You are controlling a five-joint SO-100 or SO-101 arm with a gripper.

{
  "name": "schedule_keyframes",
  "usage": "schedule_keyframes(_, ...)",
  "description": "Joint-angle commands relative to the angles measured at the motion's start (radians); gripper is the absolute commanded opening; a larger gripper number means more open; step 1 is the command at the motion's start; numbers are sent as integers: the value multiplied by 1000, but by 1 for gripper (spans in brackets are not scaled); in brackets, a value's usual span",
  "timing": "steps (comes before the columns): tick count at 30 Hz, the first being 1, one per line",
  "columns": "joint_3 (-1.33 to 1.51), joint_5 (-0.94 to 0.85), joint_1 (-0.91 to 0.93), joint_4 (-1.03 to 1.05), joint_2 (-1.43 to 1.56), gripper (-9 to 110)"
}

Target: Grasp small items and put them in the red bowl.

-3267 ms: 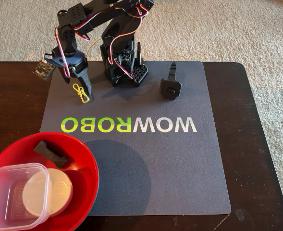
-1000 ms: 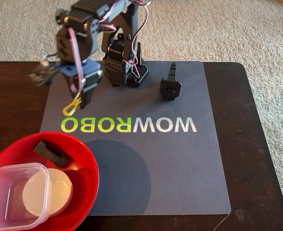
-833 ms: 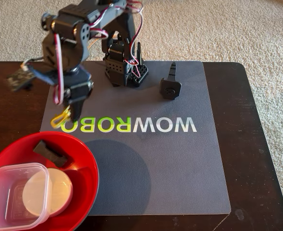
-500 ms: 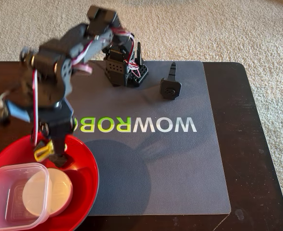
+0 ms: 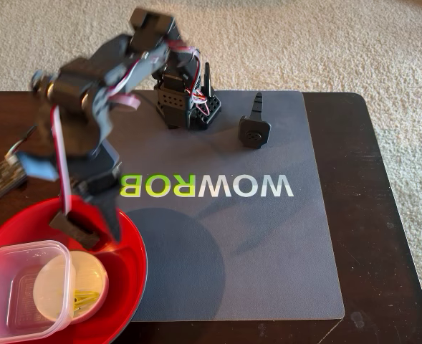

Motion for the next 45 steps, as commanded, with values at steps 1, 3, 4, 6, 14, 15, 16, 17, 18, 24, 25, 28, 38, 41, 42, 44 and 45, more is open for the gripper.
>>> schedule_keyframes(1, 284, 176, -175, 14, 370, 36)
schedule_keyframes(3, 476, 290, -268, 17, 569, 38)
schedule_keyframes(4, 546, 342, -316, 41, 644, 38)
schedule_keyframes(6, 678, 383, -416, 51, 764, 38)
schedule_keyframes(14, 939, 416, -810, 43, 913, 40)
schedule_keyframes(15, 957, 433, -845, 41, 916, 40)
schedule_keyframes(16, 974, 451, -876, 40, 913, 41)
schedule_keyframes(17, 988, 471, -905, 40, 900, 41)
schedule_keyframes(18, 1005, 489, -933, 38, 887, 41)
schedule_keyframes(24, 1192, 617, -1008, -15, 902, 41)
schedule_keyframes(25, 1235, 632, -1014, -31, 925, 41)
schedule_keyframes(28, 1379, 669, -1023, -138, 1023, 40)
schedule_keyframes(38, 1460, 746, -1022, -331, 982, 39)
schedule_keyframes(41, 1460, 719, -1062, -373, 950, 39)
schedule_keyframes(42, 1460, 709, -1072, -382, 942, 38)
schedule_keyframes(44, 1460, 701, -1075, -388, 927, 31)
schedule_keyframes(45, 1460, 698, -1069, -394, 919, 28)
